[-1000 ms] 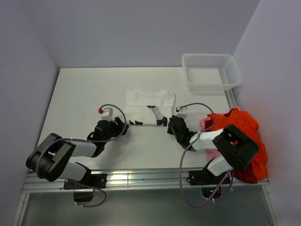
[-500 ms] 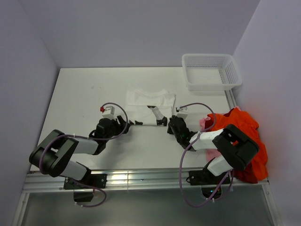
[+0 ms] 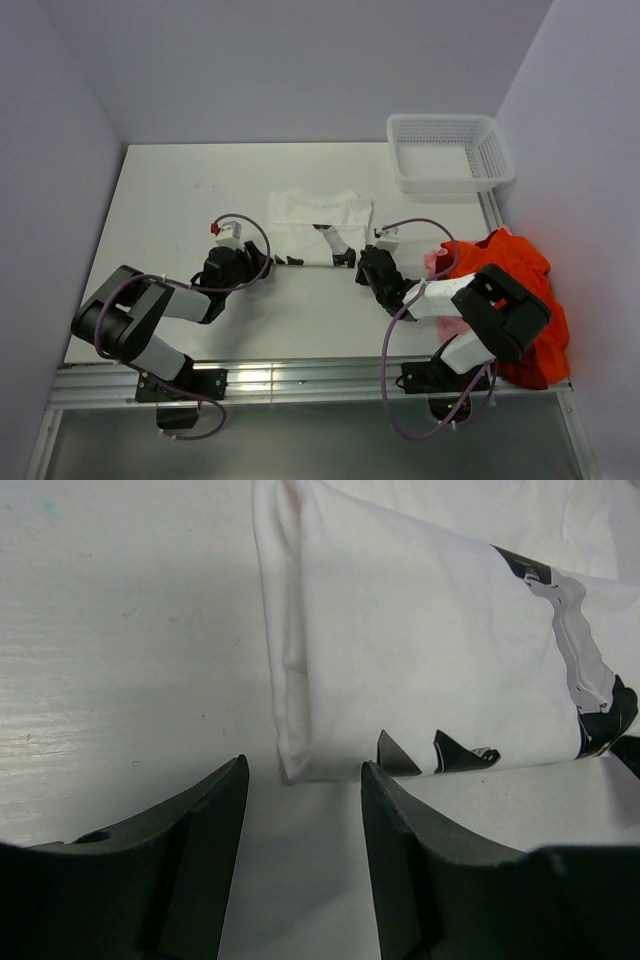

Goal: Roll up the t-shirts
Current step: Roll the tshirt

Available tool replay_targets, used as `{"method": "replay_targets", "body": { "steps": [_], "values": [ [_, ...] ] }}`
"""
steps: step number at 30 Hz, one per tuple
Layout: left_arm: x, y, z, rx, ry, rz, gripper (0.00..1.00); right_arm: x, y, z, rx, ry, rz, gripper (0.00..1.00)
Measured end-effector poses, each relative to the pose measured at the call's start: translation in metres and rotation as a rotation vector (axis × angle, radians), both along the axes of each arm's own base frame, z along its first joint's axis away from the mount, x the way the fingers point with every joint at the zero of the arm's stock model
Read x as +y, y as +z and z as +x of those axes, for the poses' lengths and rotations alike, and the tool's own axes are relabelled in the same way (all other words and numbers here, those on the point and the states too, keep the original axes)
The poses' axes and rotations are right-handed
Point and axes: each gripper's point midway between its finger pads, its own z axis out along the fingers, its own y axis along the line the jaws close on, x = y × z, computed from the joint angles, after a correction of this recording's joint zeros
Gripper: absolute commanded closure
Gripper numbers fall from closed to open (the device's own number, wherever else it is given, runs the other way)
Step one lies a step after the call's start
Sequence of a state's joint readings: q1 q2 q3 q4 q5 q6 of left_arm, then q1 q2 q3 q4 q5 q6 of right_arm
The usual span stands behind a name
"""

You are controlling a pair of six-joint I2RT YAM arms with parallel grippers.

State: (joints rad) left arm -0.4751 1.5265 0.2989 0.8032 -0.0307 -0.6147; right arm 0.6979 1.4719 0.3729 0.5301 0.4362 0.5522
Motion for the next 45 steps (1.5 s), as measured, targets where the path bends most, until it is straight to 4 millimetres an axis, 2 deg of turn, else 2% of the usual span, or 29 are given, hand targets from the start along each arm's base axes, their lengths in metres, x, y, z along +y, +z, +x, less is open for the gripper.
{"method": "replay_targets", "body": {
  "steps": [4,7,10,11,13,14,25,31,38,45],
  "values": [
    [0.001,0.000,0.002,-0.006,0.002,-0.005,0.45,0.000,0.000,0.000,0.000,0.000,0.000,1.00],
    [-0.002,0.000,0.006,-0.007,-0.004,-0.007,0.50,0.000,0.000,0.000,0.000,0.000,0.000,1.00],
    [-0.006,-0.002,0.010,-0.001,-0.015,-0.012,0.63,0.000,0.000,0.000,0.000,0.000,0.000,1.00],
    [-0.006,-0.002,0.009,0.001,-0.020,-0.014,0.74,0.000,0.000,0.000,0.000,0.000,0.000,1.00],
    [-0.008,-0.001,0.009,-0.001,-0.029,-0.018,0.87,0.000,0.000,0.000,0.001,0.000,0.000,1.00],
    [-0.009,0.000,0.008,-0.004,-0.037,-0.020,1.00,0.000,0.000,0.000,0.001,0.000,0.000,1.00],
    [-0.010,0.003,0.006,0.003,-0.047,-0.024,1.00,0.001,-0.002,-0.002,0.042,-0.003,-0.012,1.00],
    [-0.006,0.011,-0.002,0.033,-0.030,-0.034,1.00,0.006,-0.003,-0.012,0.102,0.020,0.018,1.00],
    [0.003,0.015,-0.028,0.079,-0.011,-0.069,1.00,0.012,-0.003,-0.027,0.171,0.047,0.068,1.00],
    [0.002,-0.001,-0.051,0.205,-0.016,-0.063,1.00,0.010,-0.002,-0.046,0.252,0.063,0.075,1.00]
  ]
}}
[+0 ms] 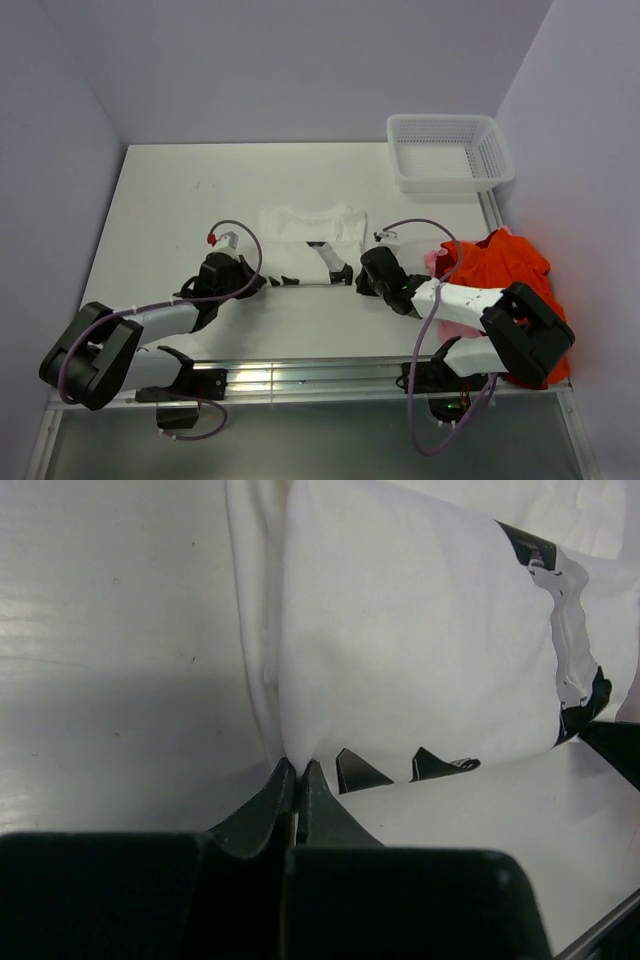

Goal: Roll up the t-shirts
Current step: Roll the tshirt

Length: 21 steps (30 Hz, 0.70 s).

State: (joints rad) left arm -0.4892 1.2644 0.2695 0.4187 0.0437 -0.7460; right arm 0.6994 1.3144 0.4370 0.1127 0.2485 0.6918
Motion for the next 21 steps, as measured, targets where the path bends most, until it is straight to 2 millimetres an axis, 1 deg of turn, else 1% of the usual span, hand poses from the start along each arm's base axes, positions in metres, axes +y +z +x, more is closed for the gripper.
{"method": "replay_targets", "body": {
  "steps": [2,11,17,21],
  "values": [
    [-0.001,-0.001,-0.004,0.036,-0.003,0.002,1.00,-0.001,0.002,-0.006,0.026,0.009,-0.003,1.00],
    [-0.006,0.016,-0.013,0.126,-0.019,-0.010,1.00,-0.003,0.019,-0.027,0.115,0.052,-0.011,1.00],
    [-0.012,0.027,-0.012,0.193,-0.040,-0.006,1.00,-0.005,0.027,-0.032,0.150,0.065,-0.038,1.00],
    [-0.011,0.033,-0.012,0.228,-0.045,-0.008,1.00,-0.007,0.036,-0.034,0.156,0.070,-0.038,1.00]
  ]
}}
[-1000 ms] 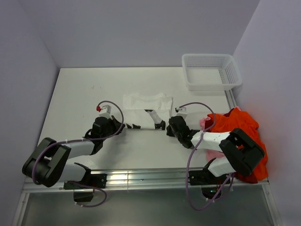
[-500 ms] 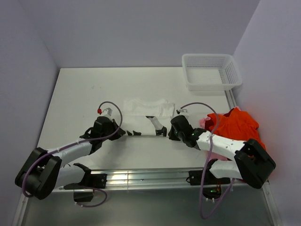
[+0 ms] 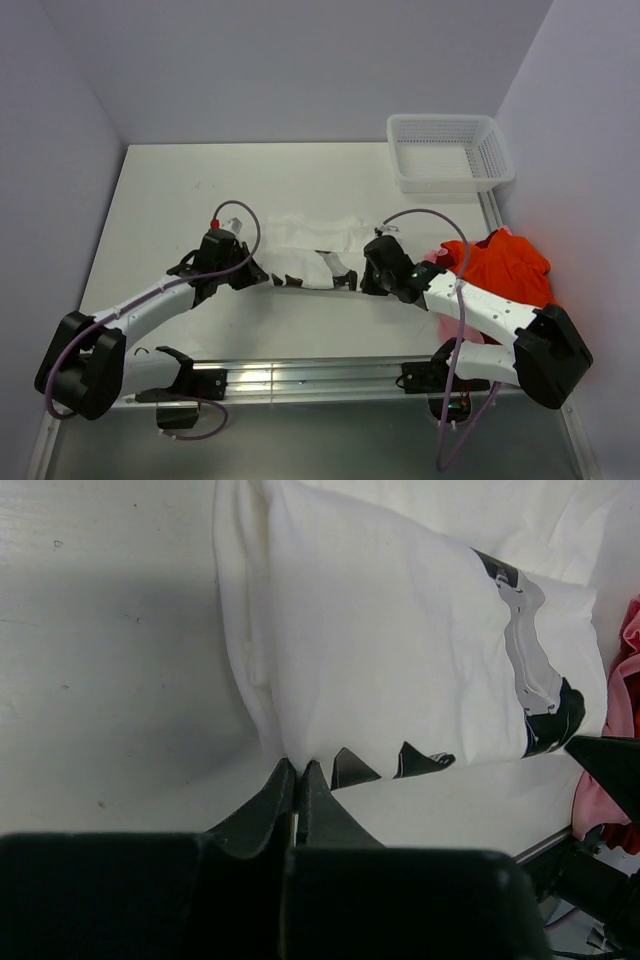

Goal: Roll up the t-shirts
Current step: Roll the tshirt

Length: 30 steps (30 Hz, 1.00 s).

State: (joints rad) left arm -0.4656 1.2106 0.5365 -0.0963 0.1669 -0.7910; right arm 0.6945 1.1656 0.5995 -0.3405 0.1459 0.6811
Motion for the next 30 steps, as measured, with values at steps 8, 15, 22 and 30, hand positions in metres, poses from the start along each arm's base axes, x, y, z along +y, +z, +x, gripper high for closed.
{"method": "replay_targets", "body": {
  "steps": [8,15,22,30],
  "values": [
    [0.005,0.019,0.009,0.023,0.006,-0.015,1.00,-0.005,0.025,0.014,-0.015,-0.007,0.040,1.00],
    [0.007,0.033,0.028,0.058,0.001,-0.030,1.00,-0.010,0.044,0.031,-0.025,-0.019,0.085,1.00],
    [0.006,0.046,0.049,0.074,-0.008,-0.036,1.00,-0.012,0.052,0.048,-0.019,-0.024,0.084,1.00],
    [0.005,0.041,0.077,0.131,-0.017,-0.038,1.00,-0.016,0.048,0.069,0.024,-0.040,0.077,1.00]
  ]
}}
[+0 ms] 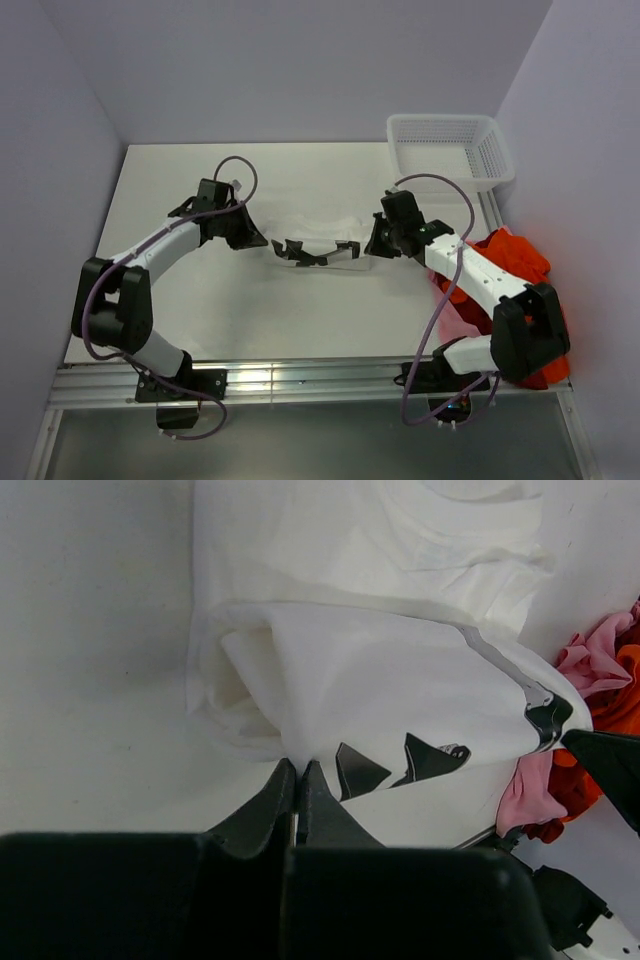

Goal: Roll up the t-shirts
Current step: Roll the tshirt

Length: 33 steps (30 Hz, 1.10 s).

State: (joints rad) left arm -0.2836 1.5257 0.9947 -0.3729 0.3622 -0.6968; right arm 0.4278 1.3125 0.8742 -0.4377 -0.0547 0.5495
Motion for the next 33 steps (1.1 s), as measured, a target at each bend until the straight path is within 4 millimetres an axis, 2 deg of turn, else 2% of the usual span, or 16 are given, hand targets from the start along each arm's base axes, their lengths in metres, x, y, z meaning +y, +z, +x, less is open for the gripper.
{"method": "replay_targets", "body": {
  "steps": [9,13,19,26,28,33],
  "values": [
    [-0.001,-0.008,0.038,0.050,0.009,-0.012,1.00,-0.001,0.007,0.038,0.009,-0.014,0.004,1.00],
    [-0.003,-0.008,0.061,0.051,0.010,-0.012,1.00,-0.004,0.002,0.056,0.026,-0.028,-0.003,1.00],
    [-0.011,-0.024,0.096,0.064,0.007,-0.010,1.00,-0.013,-0.027,0.088,0.087,-0.074,-0.013,1.00],
    [-0.021,-0.064,0.139,0.119,0.013,0.001,1.00,-0.020,-0.076,0.126,0.177,-0.121,-0.019,1.00],
    [-0.023,-0.074,0.144,0.140,0.017,-0.012,1.00,-0.020,-0.080,0.129,0.182,-0.127,-0.016,1.00],
    [-0.022,-0.075,0.144,0.144,0.024,-0.018,1.00,-0.021,-0.080,0.128,0.183,-0.135,-0.019,1.00]
  ]
}}
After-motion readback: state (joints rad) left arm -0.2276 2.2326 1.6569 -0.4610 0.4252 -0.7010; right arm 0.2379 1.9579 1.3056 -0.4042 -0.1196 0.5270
